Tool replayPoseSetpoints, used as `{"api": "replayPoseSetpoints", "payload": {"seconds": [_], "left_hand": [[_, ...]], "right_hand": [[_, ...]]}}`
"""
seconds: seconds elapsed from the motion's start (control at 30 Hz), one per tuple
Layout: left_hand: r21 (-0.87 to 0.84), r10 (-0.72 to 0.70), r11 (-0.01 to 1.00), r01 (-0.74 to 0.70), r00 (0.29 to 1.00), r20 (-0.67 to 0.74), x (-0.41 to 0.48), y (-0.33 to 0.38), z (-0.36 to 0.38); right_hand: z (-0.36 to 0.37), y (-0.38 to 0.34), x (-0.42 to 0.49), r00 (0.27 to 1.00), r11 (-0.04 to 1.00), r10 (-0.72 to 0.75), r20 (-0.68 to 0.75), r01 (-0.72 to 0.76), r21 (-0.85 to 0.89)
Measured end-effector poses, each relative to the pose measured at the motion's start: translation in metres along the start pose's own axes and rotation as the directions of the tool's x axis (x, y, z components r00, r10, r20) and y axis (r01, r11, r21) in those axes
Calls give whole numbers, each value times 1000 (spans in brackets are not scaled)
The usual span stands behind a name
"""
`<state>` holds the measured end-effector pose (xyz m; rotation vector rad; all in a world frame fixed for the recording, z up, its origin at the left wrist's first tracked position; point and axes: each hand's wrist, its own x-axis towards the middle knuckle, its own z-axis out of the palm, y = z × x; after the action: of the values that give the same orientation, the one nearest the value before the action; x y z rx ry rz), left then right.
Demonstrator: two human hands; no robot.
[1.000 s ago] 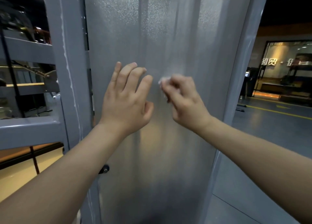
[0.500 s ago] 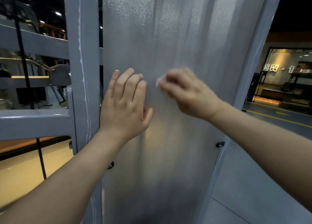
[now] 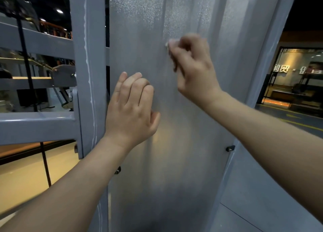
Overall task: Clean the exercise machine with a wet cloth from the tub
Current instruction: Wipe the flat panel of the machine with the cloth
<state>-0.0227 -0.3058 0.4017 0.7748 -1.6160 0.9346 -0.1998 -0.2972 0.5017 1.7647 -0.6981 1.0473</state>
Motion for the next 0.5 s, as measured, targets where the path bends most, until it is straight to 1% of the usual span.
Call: {"api": "replayPoseSetpoints", "payload": {"seconds": [0.03,0.07,0.13,0.17,0.2,0.23,0.3,0.33,0.37,0.4,0.43,0.47,0.5], "left_hand": [[-2,1,1000,-1,1000,3,0,0,0],[-6,4,1000,-4,1000,5,0,-1,0],[-19,11,1000,-11,1000,-3,-1,-1,1],[-17,13,1000,-13,1000,-10,-1,-2,1],[-9,13,1000,-13,1000,-16,-1,-2,1],[0,13,1000,-13,1000,-20,-1,-1,2],[7,-2,1000,2,1000,-29,0,2,1],[1,-19,1000,19,999,-29,-2,4,1],[-11,-33,999,33,999,-22,-5,7,1],[-21,-35,999,35,999,-11,-10,10,1],[-25,-25,999,25,1000,1,-16,13,2],[-26,-10,1000,10,1000,10,-21,14,3],[-27,0,1000,0,1000,12,-25,14,4]], "right_hand": [[3,-9,-16,998,999,-45,49,44,17],[3,-17,-33,981,988,-152,122,148,42],[-6,-16,-50,890,928,-370,265,364,73],[-9,-8,-44,852,899,-433,292,432,74],[-10,-1,-33,849,892,-446,285,447,64],[-10,5,-20,883,912,-405,238,407,41],[-8,7,-1,971,975,-220,91,222,-12],[-5,1,0,992,992,-121,47,122,-13],[0,-7,-6,998,998,-57,32,57,-2],[3,-15,-16,997,998,-55,46,54,12],[3,-21,-25,989,993,-119,89,116,34],[1,-21,-31,965,976,-218,146,213,49],[-3,-17,-30,926,945,-325,191,322,50]]}}
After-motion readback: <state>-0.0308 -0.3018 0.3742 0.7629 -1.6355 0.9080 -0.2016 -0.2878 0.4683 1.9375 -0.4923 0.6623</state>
